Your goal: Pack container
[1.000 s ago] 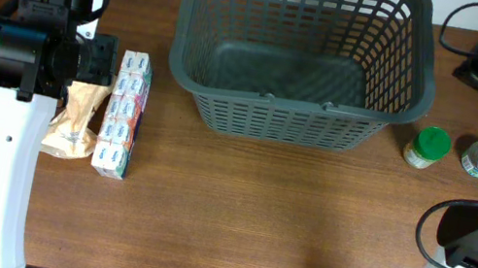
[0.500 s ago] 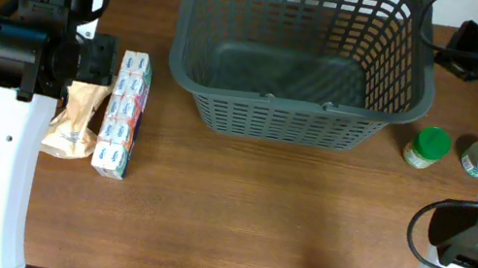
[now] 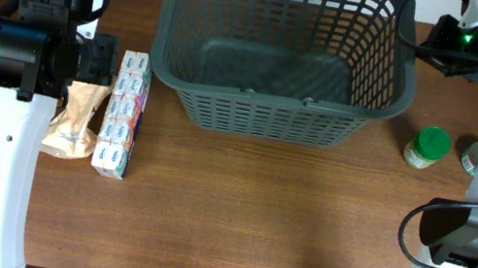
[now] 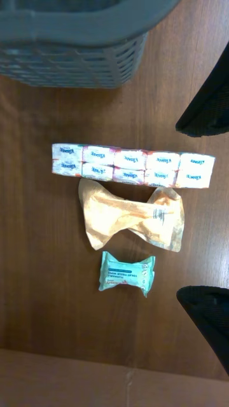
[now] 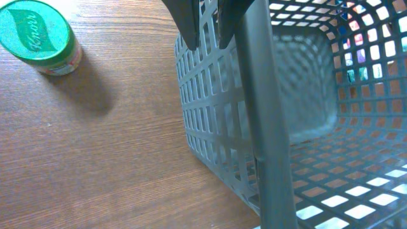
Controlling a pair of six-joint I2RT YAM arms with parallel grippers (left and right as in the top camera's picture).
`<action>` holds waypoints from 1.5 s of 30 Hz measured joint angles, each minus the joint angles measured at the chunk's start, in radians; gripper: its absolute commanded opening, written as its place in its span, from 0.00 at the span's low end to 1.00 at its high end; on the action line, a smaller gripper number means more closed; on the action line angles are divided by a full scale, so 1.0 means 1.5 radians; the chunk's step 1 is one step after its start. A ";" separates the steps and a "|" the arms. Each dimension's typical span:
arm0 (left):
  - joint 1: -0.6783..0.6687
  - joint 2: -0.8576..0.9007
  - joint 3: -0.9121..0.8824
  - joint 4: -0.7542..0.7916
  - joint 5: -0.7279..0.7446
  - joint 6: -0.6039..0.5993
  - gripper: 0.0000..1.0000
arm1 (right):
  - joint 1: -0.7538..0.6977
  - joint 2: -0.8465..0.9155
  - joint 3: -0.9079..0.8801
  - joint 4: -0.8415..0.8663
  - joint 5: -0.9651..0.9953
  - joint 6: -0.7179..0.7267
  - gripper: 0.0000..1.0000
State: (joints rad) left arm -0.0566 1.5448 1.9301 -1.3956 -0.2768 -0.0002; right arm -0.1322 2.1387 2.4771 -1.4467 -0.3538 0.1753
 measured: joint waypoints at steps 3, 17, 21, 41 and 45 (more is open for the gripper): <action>0.000 0.000 0.000 0.000 0.000 0.000 0.95 | 0.002 0.000 0.000 0.003 0.005 0.001 0.04; 0.016 0.021 0.000 0.001 0.014 -0.003 0.99 | -0.149 0.000 0.000 -0.087 0.056 0.033 0.04; 0.065 0.051 0.000 0.001 0.043 -0.012 0.99 | -0.193 -0.012 -0.001 -0.101 0.069 0.008 0.04; 0.182 0.228 0.000 -0.004 0.216 0.066 0.93 | -0.464 -0.232 0.004 -0.111 0.078 0.038 0.99; 0.182 0.274 0.000 -0.005 0.242 0.118 0.93 | -0.464 -0.228 0.004 -0.111 0.077 0.039 0.99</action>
State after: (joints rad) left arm 0.2157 1.9553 1.9301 -1.4033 0.0860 0.1768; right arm -0.8280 1.7969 2.4832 -1.6131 -0.2386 0.2337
